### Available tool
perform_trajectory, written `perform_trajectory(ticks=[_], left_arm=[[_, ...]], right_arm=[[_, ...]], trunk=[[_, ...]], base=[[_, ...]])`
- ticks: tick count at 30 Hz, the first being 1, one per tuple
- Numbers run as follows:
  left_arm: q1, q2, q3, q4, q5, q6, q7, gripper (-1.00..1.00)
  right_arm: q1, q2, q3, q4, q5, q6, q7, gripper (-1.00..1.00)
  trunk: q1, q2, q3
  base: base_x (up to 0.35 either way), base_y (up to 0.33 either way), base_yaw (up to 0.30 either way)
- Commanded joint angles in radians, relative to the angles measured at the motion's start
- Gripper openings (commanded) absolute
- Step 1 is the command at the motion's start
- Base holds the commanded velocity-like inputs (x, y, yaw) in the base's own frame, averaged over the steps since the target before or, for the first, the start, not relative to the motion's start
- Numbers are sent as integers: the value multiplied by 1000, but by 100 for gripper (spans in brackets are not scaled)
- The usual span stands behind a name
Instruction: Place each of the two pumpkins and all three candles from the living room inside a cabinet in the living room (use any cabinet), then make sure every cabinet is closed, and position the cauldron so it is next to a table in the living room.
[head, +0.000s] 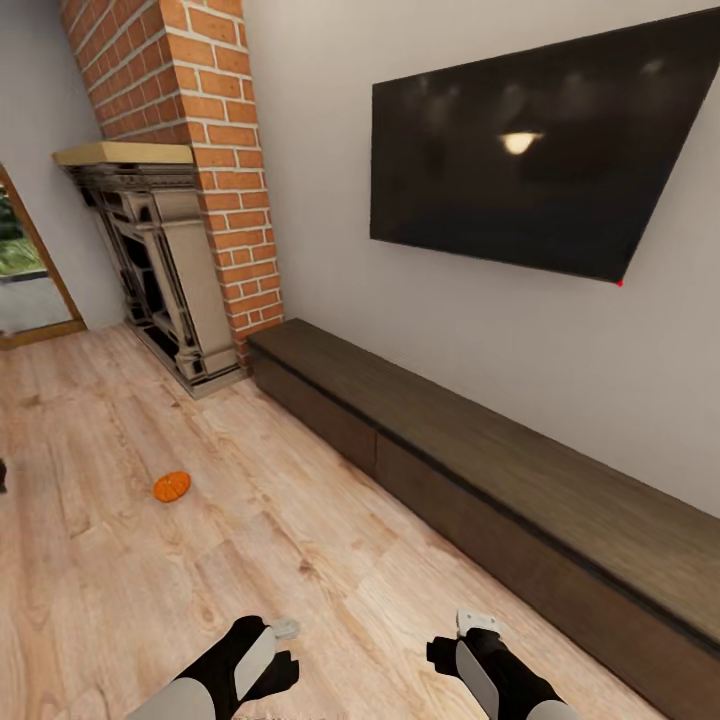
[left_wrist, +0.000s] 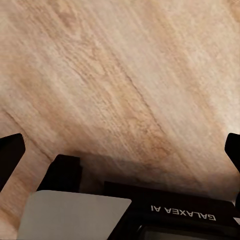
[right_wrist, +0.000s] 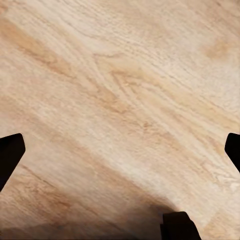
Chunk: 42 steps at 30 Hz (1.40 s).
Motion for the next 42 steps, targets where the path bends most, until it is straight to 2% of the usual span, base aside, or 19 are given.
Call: perform_trajectory(ticks=[1, 11, 25, 42], left_arm=[[0, 0, 0, 0, 0, 0, 0, 100], [0, 1, 0, 0, 0, -1, 0, 100], [0, 1, 0, 0, 0, -1, 0, 100], [0, 0, 0, 0, 0, -1, 0, 100]], right_arm=[[0, 0, 0, 0, 0, 0, 0, 100], [0, 0, 0, 0, 0, 0, 0, 100], [0, 1, 1, 0, 0, -1, 0, 100], [0, 2, 2, 0, 0, -2, -1, 100]], trunk=[[0, 0, 0], [0, 0, 0], [0, 0, 0], [0, 0, 0]], base=[[0, 0, 291], [0, 11, 291], [0, 109, 291], [0, 6, 291]])
